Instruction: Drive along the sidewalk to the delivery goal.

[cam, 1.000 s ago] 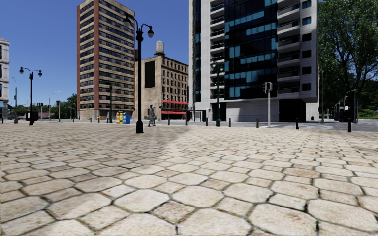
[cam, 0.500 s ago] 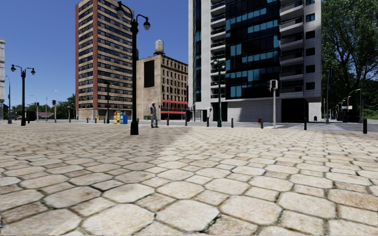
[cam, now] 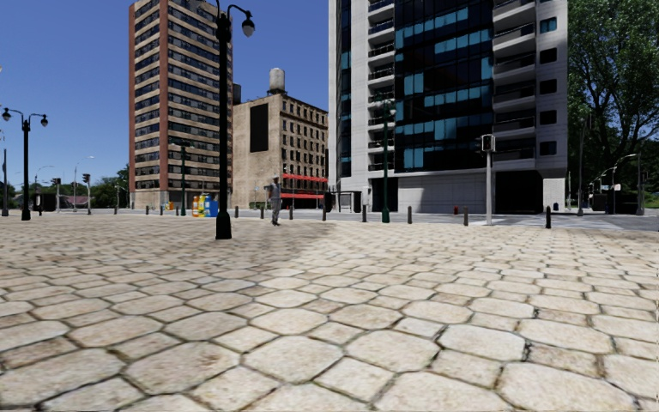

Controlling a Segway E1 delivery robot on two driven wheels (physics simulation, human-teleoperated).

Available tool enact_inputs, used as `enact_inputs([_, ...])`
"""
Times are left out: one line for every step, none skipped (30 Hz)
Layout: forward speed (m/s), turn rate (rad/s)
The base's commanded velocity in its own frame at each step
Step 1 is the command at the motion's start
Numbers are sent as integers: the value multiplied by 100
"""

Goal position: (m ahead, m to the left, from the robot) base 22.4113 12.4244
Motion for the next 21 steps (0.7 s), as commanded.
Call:
enact_inputs([179,0])
enact_inputs([179,0])
enact_inputs([179,0])
enact_inputs([177,0])
enact_inputs([177,0])
enact_inputs([172,0])
enact_inputs([168,0])
enact_inputs([165,0])
enact_inputs([165,0])
enact_inputs([163,0])
enact_inputs([162,0])
enact_inputs([162,0])
enact_inputs([162,0])
enact_inputs([161,0])
enact_inputs([161,0])
enact_inputs([161,0])
enact_inputs([161,0])
enact_inputs([161,0])
enact_inputs([160,0])
enact_inputs([160,0])
enact_inputs([156,0])
